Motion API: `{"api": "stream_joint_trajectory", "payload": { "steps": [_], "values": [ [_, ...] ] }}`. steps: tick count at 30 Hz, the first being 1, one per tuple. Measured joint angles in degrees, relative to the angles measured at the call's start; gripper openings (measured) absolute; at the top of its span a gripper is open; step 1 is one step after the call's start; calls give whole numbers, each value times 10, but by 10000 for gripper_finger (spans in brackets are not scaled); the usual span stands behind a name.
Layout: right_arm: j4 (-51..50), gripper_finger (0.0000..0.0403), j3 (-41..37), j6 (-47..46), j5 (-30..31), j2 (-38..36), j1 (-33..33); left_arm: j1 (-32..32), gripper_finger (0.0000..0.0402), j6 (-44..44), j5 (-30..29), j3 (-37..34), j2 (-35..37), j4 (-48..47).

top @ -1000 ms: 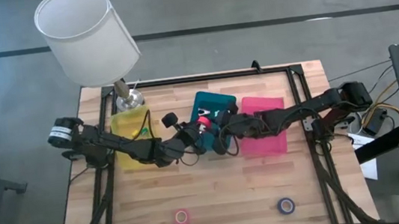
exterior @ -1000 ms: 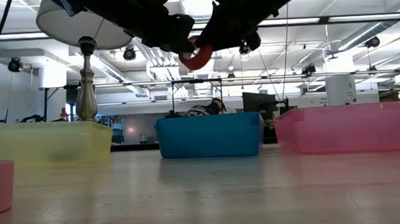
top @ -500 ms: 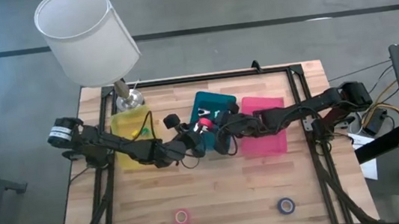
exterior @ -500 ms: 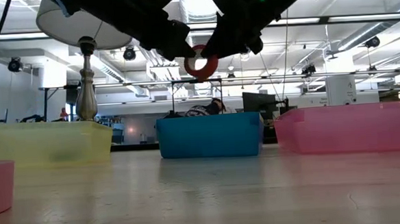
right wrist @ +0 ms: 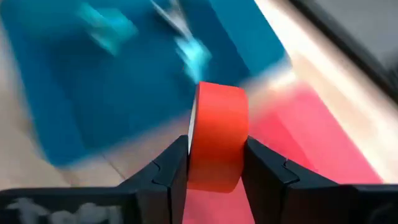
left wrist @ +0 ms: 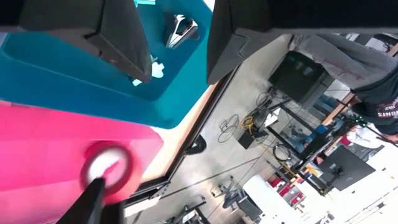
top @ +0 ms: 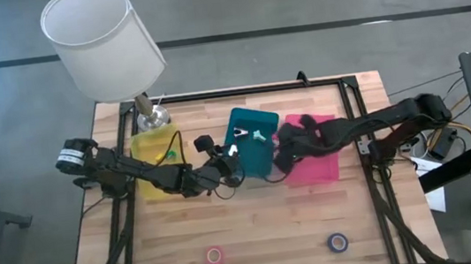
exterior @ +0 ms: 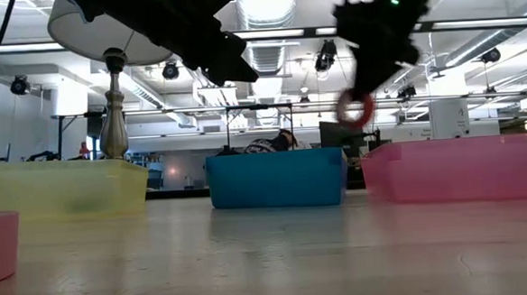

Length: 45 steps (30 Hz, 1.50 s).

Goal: Pick and place Stapler, Stapler remover, tape
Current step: Put the orange tape into the pink bin

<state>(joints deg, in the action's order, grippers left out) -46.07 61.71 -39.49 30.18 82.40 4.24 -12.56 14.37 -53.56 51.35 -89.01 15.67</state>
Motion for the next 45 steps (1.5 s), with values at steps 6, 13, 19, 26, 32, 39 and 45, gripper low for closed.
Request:
{"api": "stream_joint_trajectory", "payload": {
  "steps": [6, 13, 19, 26, 32, 39, 45],
  "values": [
    [-177, 125, -26, -207, -9, -2, 6, 0, 157, -4, 0, 0, 0, 0],
    [-50, 122, -104, -117, -124, -1, -4, 1, 154, -13, 0, 0, 0, 2],
    [140, 130, -164, 56, -212, -1, -17, 2, 152, -13, 0, 0, -1, 2],
    [116, 140, -175, 32, -211, -1, -54, 2, 151, -13, 1, 0, -1, 2],
    [116, 159, -185, 28, -183, -1, -70, 2, 151, -13, 3, 0, -1, 0],
    [96, 194, -189, 37, -112, -1, -72, 2, 149, -13, 18, 0, -1, 0],
    [70, 208, -188, 39, -75, -2, -73, 2, 148, -13, 26, 0, -1, 1]
  ]
}}
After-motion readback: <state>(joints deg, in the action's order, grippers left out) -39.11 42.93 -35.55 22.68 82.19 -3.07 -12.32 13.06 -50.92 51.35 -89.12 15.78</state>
